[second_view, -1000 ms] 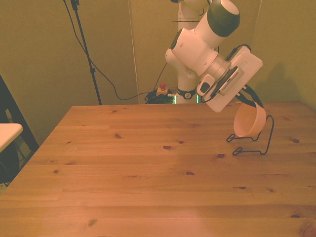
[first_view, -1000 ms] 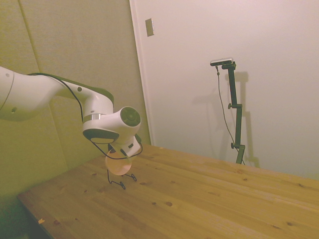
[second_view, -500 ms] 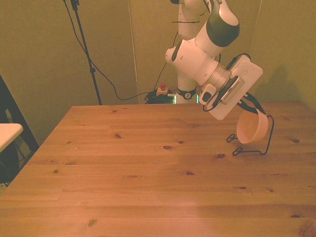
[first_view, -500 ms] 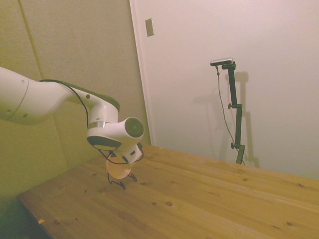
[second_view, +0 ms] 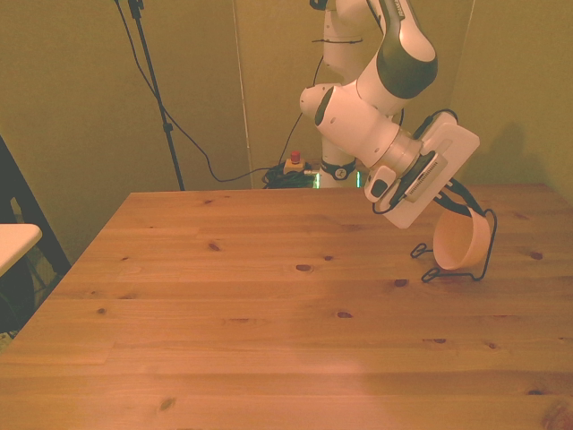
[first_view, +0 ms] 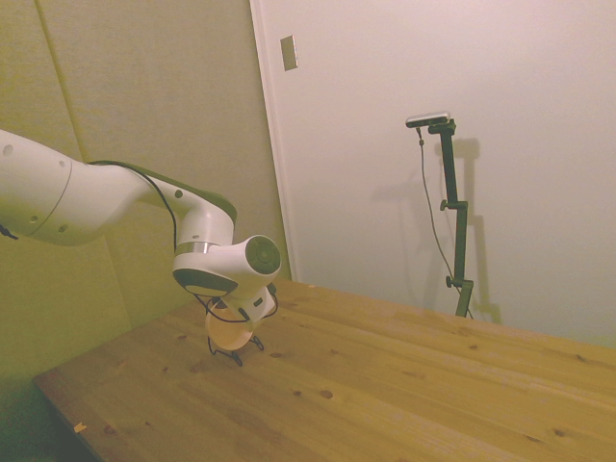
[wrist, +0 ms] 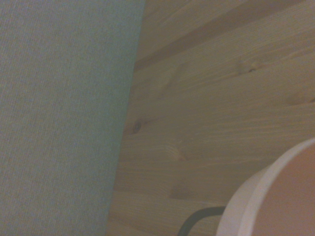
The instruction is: Load the bowl
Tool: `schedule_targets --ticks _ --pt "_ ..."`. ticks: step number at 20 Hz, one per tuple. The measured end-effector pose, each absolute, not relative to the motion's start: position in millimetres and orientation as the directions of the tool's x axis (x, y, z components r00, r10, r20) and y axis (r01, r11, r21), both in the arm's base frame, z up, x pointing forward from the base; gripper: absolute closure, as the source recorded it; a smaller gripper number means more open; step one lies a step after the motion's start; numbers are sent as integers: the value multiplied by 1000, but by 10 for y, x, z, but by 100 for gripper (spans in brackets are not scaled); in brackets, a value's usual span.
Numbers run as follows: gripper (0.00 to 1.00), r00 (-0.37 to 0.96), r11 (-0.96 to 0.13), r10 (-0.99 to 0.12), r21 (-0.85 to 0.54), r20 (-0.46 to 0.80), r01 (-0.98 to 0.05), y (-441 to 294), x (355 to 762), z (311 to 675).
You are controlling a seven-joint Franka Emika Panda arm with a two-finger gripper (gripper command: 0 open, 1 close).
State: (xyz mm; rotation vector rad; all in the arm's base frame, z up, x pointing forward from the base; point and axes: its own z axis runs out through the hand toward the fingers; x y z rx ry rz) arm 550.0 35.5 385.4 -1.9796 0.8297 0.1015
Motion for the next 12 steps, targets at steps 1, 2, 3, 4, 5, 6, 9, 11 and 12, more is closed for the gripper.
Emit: schedule_targets --ticks 1,2,3,4,5,6,9,11,12 --pt "100 765 -314 -511 -743 -393 -592 362 5503 3840" --pt "100 763 -313 -511 -741 -395 -594 371 5506 3825" --pt "100 762 -312 -512 -740 -397 -596 380 5508 3808" --pt "0 761 -312 -512 -739 -399 -597 387 5510 3796" --pt "0 760 -312 -512 -738 -400 -598 388 5511 3788" --pt "0 760 -312 -512 -738 -400 -599 387 5511 3785" --pt "0 759 -310 -514 -738 -400 -599 381 5513 3786" --pt "0 758 -309 -516 -739 -399 -599 372 5513 3788" --pt "0 758 -309 -516 -739 -399 -599 368 5513 3793"
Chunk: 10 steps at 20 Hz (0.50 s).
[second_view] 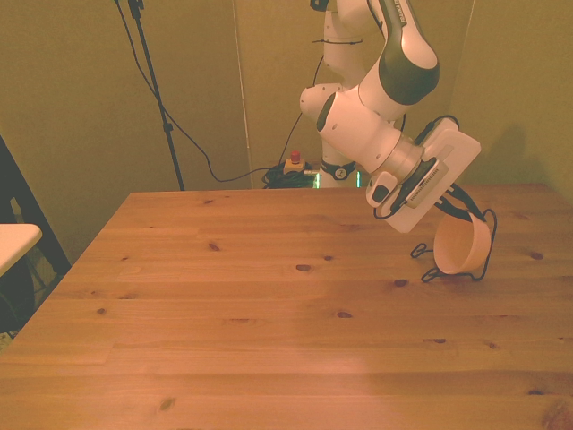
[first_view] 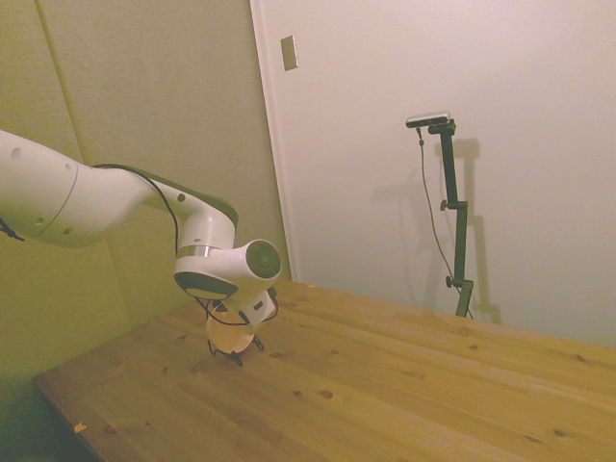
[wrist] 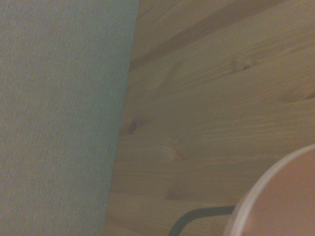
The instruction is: Load the bowl
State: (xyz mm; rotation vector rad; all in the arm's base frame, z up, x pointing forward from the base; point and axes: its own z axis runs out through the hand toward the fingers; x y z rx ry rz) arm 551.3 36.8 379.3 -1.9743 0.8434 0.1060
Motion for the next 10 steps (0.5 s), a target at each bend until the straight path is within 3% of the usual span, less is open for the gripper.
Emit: schedule_targets --ticks 6,10 --pt "0 762 -301 -527 -756 -377 -582 294 5491 3950" --pt "0 731 -307 -610 -760 -305 -573 -99 5243 4236"
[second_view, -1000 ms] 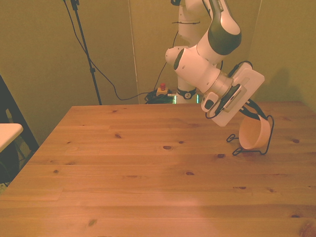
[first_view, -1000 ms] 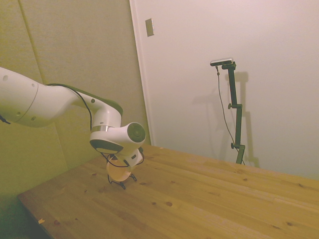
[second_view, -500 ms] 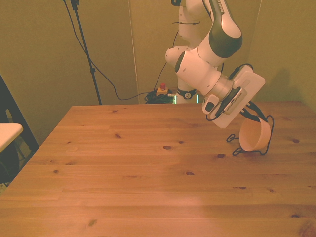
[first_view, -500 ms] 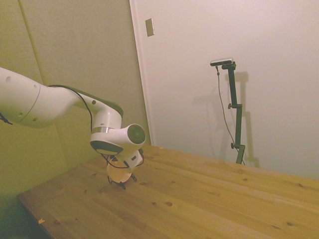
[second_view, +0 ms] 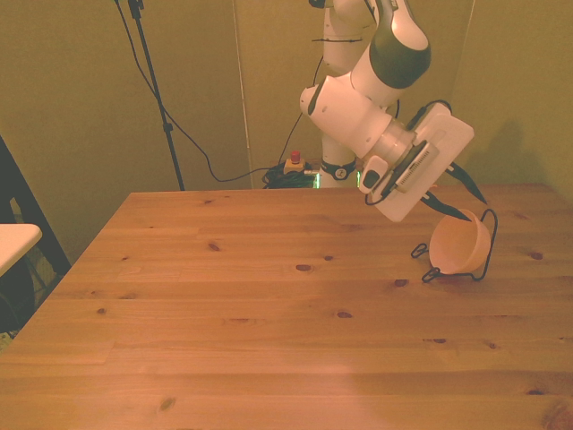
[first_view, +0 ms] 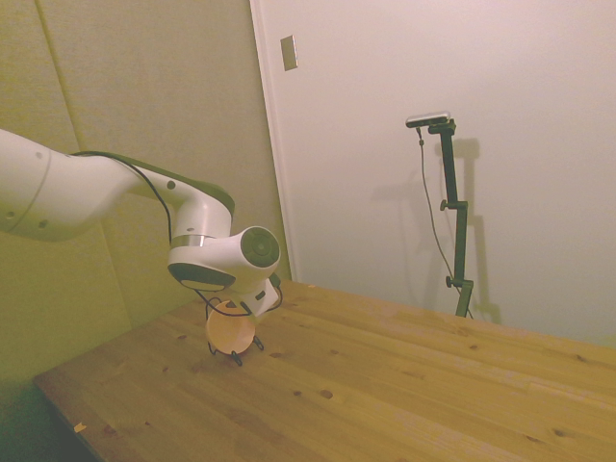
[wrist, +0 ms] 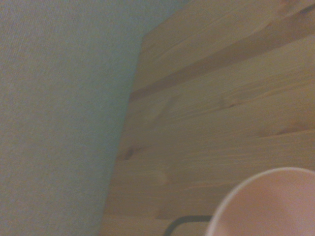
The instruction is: Load the bowl
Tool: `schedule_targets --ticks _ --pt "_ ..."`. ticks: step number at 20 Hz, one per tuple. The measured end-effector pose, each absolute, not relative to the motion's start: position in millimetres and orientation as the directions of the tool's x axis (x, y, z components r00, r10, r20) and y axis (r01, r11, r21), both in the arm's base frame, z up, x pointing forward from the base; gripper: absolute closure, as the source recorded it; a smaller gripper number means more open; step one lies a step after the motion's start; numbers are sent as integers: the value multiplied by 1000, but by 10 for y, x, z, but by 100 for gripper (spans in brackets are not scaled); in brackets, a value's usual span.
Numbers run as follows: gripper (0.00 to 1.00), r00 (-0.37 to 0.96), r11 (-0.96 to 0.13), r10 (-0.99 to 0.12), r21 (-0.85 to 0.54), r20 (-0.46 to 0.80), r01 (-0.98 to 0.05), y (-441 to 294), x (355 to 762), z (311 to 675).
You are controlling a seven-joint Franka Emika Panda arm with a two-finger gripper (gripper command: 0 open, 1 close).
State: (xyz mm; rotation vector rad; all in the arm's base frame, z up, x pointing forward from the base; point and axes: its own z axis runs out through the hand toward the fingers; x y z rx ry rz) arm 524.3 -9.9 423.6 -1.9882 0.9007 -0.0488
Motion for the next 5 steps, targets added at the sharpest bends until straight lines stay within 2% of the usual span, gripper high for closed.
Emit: schedule_targets --ticks 5 --pt "0 623 -348 -744 -658 -239 -668 -616 4597 4472"
